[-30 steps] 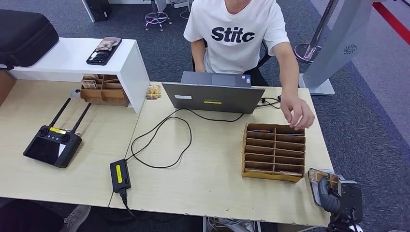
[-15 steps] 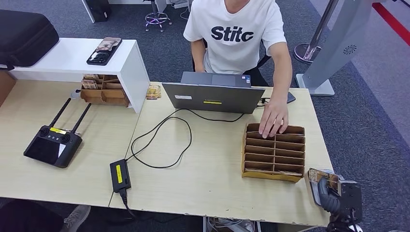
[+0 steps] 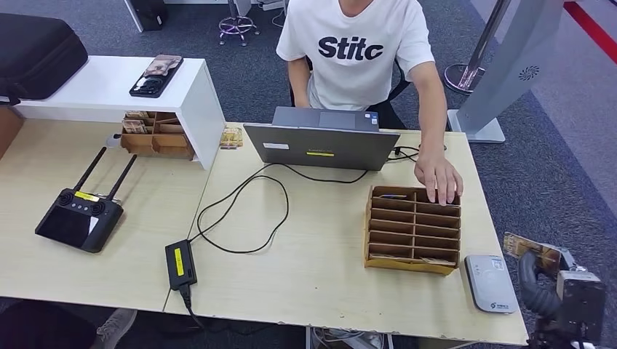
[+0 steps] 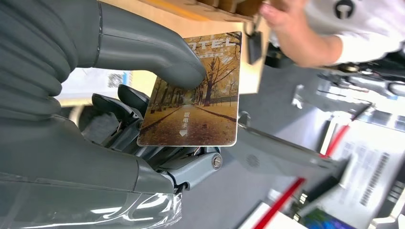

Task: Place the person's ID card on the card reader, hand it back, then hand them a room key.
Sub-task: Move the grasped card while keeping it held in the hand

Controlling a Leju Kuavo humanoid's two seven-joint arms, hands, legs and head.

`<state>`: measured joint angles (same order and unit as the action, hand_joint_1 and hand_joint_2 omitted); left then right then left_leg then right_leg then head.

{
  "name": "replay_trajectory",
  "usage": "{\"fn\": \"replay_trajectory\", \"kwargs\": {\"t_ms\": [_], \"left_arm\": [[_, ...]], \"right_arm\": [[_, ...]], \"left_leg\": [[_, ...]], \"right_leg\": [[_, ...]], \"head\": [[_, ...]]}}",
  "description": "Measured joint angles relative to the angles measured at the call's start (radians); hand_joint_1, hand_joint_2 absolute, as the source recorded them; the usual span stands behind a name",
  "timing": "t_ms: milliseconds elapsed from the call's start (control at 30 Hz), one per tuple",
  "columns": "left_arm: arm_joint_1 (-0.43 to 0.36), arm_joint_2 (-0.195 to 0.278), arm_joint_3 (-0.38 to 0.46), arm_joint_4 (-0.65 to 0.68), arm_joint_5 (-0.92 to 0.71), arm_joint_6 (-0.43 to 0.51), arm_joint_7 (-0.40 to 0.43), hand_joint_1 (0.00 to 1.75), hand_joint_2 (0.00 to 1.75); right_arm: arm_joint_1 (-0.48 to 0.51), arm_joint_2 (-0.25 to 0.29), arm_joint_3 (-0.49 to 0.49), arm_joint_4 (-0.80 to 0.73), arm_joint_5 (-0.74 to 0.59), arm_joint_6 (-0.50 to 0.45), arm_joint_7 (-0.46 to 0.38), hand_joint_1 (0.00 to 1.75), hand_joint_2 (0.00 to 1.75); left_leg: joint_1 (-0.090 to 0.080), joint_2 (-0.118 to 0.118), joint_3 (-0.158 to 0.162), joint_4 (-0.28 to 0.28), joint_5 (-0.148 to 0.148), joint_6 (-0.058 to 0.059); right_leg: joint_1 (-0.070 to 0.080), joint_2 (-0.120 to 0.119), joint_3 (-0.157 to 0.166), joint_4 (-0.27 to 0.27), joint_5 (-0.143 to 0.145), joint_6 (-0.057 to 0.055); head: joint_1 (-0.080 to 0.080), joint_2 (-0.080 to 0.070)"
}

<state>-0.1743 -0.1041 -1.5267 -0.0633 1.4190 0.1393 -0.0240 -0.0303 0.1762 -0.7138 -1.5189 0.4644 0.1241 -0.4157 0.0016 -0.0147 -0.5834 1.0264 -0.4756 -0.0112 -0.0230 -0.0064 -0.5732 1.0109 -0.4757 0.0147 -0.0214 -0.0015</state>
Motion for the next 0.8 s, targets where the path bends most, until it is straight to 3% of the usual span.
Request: {"fn": "replay_trajectory", "kwargs": {"t_ms": [467, 667, 800], "left_arm": [[0.0, -0.002, 0.0, 0.0, 0.001, 0.0, 0.0, 0.0, 1.75], [0.0, -0.002, 0.0, 0.0, -0.004, 0.0, 0.0, 0.0, 1.75], [0.0, -0.002, 0.0, 0.0, -0.005, 0.0, 0.0, 0.0, 1.75]], "right_arm": [[0.02, 0.011, 0.0, -0.068, 0.007, -0.017, -0.017, 1.75, 1.75], [0.021, 0.011, -0.001, -0.068, 0.15, -0.114, -0.005, 1.75, 1.75], [0.021, 0.011, -0.003, -0.063, 0.171, -0.126, -0.003, 1.75, 1.75]], "left_leg": [[0.0, 0.0, -0.001, 0.0, -0.001, 0.0], [0.0, 0.0, -0.001, 0.0, -0.001, 0.0], [0.0, 0.0, -0.001, 0.0, -0.001, 0.0]], "right_leg": [[0.0, 0.0, -0.001, 0.0, -0.001, 0.0], [0.0, 0.0, -0.001, 0.0, -0.001, 0.0], [0.0, 0.0, -0.001, 0.0, -0.001, 0.0]], "head": [[0.0, 0.0], [0.0, 0.0], [0.0, 0.0]]}}
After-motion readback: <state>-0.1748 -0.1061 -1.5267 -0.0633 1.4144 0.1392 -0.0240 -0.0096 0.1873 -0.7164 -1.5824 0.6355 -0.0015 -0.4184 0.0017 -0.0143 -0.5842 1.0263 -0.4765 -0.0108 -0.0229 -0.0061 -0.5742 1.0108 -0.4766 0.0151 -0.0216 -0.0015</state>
